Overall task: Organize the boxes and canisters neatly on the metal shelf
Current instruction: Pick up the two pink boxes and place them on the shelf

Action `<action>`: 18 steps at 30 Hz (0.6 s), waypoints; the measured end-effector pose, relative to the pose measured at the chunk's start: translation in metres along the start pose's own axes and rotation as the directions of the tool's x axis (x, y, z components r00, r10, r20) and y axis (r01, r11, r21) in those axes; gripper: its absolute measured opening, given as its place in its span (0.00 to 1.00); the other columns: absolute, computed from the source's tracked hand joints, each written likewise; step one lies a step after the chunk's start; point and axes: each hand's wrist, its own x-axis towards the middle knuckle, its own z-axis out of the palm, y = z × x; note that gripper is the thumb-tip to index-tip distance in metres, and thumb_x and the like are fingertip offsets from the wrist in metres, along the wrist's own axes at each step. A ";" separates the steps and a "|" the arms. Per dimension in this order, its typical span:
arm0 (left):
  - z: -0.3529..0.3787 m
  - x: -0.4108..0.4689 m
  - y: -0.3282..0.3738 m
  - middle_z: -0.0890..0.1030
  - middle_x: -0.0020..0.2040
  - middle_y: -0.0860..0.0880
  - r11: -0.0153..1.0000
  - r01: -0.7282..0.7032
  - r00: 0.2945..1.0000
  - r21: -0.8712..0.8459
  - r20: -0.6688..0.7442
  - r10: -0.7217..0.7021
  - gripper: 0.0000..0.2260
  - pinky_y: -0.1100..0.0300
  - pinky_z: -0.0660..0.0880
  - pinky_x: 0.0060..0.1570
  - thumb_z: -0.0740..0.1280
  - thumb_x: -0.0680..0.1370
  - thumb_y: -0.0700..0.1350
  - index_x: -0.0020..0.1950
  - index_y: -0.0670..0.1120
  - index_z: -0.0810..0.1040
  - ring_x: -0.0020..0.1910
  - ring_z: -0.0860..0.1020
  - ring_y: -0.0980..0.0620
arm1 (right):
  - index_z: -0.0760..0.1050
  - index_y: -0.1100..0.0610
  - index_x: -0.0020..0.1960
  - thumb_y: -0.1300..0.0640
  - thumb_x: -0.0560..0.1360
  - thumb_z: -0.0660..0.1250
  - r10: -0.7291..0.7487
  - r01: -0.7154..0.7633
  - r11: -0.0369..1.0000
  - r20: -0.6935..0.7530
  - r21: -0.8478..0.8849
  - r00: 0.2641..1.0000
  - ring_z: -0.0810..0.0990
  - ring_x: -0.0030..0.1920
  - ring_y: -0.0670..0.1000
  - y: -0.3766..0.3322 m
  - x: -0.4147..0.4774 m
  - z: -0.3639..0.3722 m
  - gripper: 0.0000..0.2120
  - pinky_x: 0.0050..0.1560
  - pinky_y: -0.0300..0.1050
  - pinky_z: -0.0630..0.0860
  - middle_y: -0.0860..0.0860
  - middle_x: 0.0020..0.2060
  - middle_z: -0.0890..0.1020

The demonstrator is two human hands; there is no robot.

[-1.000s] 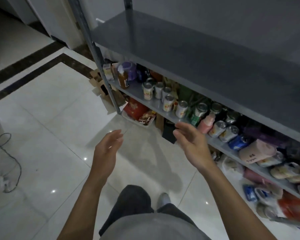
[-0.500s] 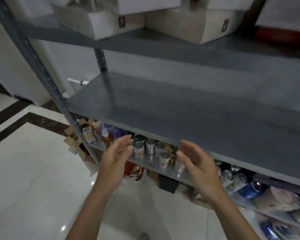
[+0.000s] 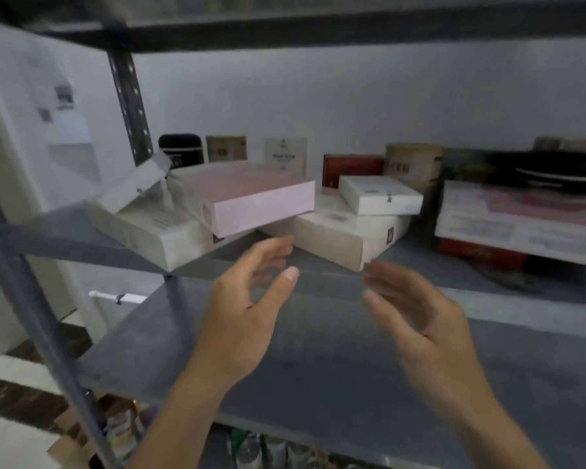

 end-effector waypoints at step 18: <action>-0.058 0.091 -0.009 0.73 0.68 0.47 0.514 -0.261 0.965 0.817 0.215 0.149 0.34 0.45 0.70 0.64 0.79 0.67 0.43 0.71 0.50 0.70 0.66 0.70 0.43 | 0.74 0.42 0.65 0.48 0.77 0.69 -0.137 0.152 0.983 0.131 -0.107 0.982 0.75 0.59 0.36 -0.054 0.067 0.021 0.16 0.60 0.38 0.72 0.29 0.52 0.75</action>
